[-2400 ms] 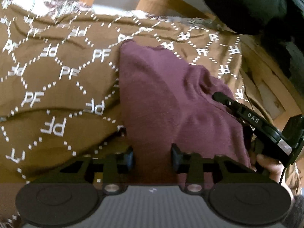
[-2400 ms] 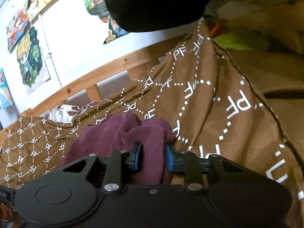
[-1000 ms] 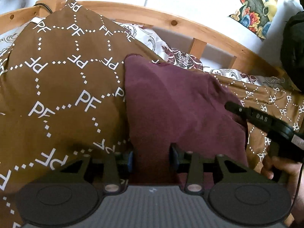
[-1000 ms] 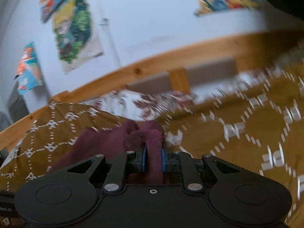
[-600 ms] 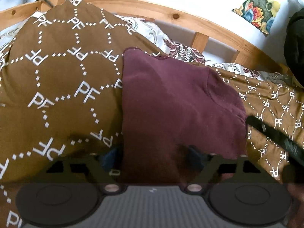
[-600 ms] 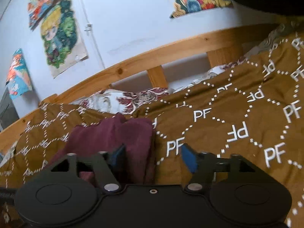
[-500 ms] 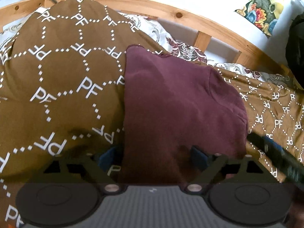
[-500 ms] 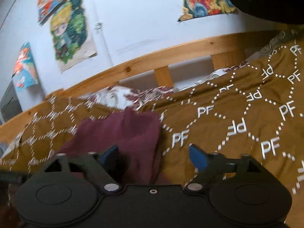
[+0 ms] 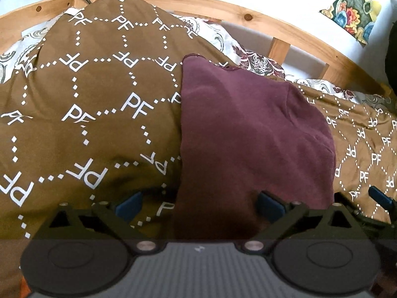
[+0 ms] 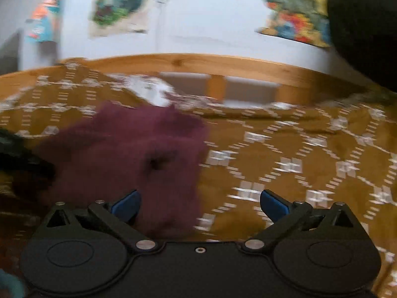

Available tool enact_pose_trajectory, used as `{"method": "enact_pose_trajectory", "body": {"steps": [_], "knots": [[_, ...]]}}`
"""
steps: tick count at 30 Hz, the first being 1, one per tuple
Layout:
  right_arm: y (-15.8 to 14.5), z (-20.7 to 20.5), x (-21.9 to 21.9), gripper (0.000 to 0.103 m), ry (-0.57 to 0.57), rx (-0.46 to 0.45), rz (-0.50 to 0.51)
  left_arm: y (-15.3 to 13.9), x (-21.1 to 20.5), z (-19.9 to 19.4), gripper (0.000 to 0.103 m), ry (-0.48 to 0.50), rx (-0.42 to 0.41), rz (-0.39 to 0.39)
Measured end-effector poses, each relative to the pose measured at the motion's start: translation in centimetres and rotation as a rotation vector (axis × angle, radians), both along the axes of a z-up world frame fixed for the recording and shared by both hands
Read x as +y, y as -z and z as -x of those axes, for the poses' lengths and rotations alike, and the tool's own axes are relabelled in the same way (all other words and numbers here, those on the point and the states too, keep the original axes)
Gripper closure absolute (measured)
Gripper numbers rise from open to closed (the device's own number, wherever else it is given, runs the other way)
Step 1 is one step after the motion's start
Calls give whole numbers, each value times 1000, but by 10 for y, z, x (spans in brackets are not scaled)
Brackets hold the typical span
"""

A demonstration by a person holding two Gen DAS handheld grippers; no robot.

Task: Fold small clothes
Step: 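Open the right gripper and pull both grippers back from the shirt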

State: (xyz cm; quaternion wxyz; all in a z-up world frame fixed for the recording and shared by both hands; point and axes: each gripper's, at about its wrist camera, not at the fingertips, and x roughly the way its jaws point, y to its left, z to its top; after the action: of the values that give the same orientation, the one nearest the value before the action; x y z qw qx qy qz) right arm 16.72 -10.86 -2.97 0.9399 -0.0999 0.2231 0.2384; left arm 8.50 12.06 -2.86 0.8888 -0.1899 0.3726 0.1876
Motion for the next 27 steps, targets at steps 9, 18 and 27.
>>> {"method": "enact_pose_trajectory", "body": {"steps": [9, 18, 27], "knots": [[-8, -4, -22, 1, 53, 29, -72, -10, -15, 6, 1, 6, 11, -44], [-44, 21, -20, 1, -23, -33, -140, -37, -31, 27, 1, -16, -37, -115], [-77, 60, -37, 1, -115, -15, -275, -59, -52, 71, 1, 25, -115, -221]]}}
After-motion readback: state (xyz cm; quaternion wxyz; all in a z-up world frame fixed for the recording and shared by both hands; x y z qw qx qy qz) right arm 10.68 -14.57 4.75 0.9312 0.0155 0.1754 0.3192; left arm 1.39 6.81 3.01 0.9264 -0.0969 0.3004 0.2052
